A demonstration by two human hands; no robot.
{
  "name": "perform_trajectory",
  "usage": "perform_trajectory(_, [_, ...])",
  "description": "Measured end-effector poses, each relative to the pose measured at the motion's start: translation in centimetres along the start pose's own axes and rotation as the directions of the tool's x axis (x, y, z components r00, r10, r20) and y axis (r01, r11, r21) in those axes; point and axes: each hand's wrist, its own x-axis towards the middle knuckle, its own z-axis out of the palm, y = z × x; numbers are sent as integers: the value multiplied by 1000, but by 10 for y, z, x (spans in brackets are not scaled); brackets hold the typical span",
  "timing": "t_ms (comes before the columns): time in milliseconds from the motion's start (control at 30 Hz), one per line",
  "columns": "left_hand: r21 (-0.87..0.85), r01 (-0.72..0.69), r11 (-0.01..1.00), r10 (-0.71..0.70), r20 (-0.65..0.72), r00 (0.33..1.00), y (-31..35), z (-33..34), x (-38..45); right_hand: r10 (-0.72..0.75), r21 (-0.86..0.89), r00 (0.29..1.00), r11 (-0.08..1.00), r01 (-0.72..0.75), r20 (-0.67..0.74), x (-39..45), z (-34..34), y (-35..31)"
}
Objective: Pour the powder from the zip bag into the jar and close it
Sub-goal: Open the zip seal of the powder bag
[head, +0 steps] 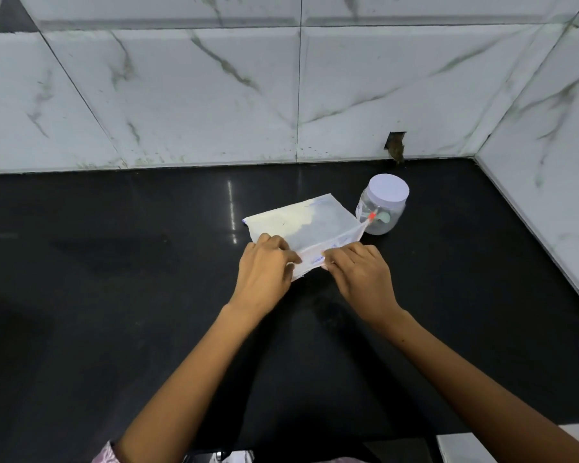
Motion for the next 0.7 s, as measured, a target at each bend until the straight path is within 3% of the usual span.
perform_trajectory(100, [53,87,995,-85,-49,995,5,8,-11,22,-13,999,1000,-22,32,-13,4,4])
perform_trajectory(200, [-9,55,998,-56,-60,997,20,15,-27,40,-21,995,999,-38,86,-26,3,10])
perform_trajectory(300, [51,11,999,-4,-130,991,32,21,-38,45,-18,990,999,-43,132,-31,-2,16])
perform_trajectory(400, [138,63,988,-35,-194,980,37,28,-46,63,0,993,998,-63,99,-37,-14,27])
perform_trajectory(533, [202,72,977,-35,-182,983,41,38,-59,78,-87,993,994,-70,93,-44,-24,45])
perform_trajectory(633, [237,73,969,-35,-160,986,44,45,-64,125,-1,982,992,-126,144,-51,-24,50])
perform_trajectory(700, [254,76,964,-36,-158,987,46,49,-67,224,124,952,960,-253,207,-58,-24,54])
